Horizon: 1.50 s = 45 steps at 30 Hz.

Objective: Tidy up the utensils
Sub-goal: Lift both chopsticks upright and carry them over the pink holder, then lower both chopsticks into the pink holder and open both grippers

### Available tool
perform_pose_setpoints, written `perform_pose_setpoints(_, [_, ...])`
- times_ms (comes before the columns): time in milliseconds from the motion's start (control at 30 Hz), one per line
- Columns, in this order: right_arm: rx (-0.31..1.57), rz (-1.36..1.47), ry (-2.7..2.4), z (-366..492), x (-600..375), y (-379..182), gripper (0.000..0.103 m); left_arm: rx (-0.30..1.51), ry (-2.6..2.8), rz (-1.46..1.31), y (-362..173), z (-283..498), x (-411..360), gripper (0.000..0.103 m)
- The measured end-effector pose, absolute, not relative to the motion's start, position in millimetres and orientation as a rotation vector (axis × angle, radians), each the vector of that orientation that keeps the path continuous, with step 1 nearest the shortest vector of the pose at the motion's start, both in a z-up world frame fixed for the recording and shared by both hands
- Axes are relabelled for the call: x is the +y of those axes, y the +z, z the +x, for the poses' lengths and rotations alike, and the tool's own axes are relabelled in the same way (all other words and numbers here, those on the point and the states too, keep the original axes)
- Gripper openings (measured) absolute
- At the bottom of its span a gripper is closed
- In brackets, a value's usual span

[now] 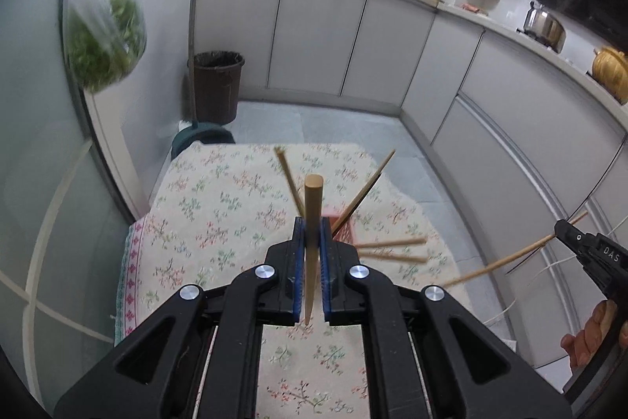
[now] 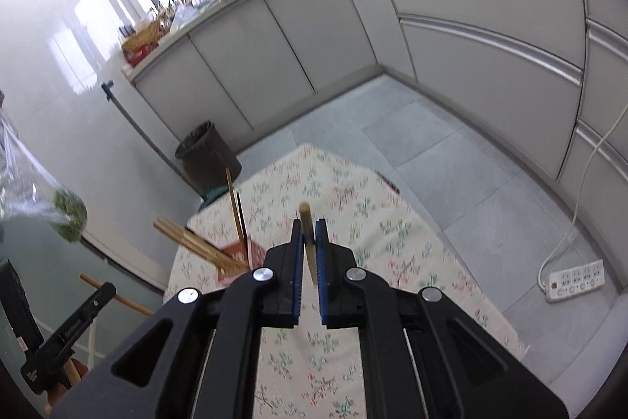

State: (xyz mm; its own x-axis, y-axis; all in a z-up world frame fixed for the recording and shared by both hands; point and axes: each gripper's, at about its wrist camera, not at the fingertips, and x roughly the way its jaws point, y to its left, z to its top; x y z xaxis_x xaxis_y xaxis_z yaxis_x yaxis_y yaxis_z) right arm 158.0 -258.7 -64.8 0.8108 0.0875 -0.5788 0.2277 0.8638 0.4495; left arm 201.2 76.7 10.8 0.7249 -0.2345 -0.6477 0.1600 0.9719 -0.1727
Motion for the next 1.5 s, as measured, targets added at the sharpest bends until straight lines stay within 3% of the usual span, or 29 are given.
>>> perform_pose_setpoints(367, [0.505,0.499,-0.073,179.5,-278.1,2.4,0.006,0.643,-0.238,-0.170,54.8,234.2,75.6,0.007])
perform_pose_setpoints(800, [0.455,0.449,-0.015,223.5,-251.7,50.4,0.006,0.757,-0.245,-0.210,3.5,295.1,68.9,0.009])
perform_pose_setpoints(1000, [0.470,0.450,0.039,239.0,-227.8,52.4,0.006,0.773,-0.206,-0.270,-17.5,286.5,87.5,0.014])
perform_pose_setpoints(1133, [0.479,0.421,0.065,245.8,-205.5,51.2,0.006,0.710,-0.161,-0.302,-6.8,265.2,106.5,0.025])
perform_pose_setpoints(1500, [0.557,0.332,0.076,282.5,-136.7,0.0,0.006,0.688,-0.122,-0.353,0.9,258.8,139.8,0.029])
